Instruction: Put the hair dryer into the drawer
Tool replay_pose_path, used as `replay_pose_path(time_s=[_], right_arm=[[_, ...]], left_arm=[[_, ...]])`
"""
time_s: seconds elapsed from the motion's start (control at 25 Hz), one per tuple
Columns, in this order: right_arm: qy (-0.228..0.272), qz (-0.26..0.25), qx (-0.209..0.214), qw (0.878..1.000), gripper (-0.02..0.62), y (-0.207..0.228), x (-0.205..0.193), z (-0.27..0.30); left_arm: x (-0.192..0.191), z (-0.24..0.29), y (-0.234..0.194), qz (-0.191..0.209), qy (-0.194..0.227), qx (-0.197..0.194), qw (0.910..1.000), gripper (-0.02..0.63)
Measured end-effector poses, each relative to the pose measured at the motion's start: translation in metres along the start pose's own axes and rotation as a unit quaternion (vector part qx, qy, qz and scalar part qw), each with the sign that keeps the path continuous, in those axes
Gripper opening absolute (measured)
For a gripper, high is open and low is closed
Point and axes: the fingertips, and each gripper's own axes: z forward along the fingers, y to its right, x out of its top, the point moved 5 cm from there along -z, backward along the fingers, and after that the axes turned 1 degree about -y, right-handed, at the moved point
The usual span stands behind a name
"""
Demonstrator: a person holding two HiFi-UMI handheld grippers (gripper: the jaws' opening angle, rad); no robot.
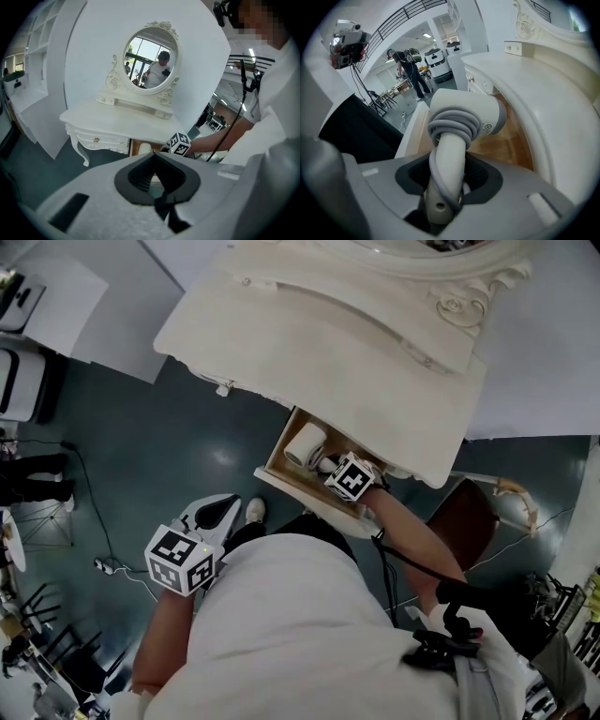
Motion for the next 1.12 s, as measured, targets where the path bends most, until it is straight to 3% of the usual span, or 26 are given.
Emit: replay_pose_path(time_s=[0.8,1.12], right_arm=[[0.008,0.068,-0.115,0.991,0.163,0.054,0.002,0.034],[0.014,0.091,-0.138,0.986,0.164,0.062,-0.008,0.042]], left_arm=[[-0.016,-0.017,-0.007,-0.017,-0.015,0.028,0.9994,0.003],[-0.021,-0.020,-0.007,-0.021,-0.021,0.032,0.9990,0.003]])
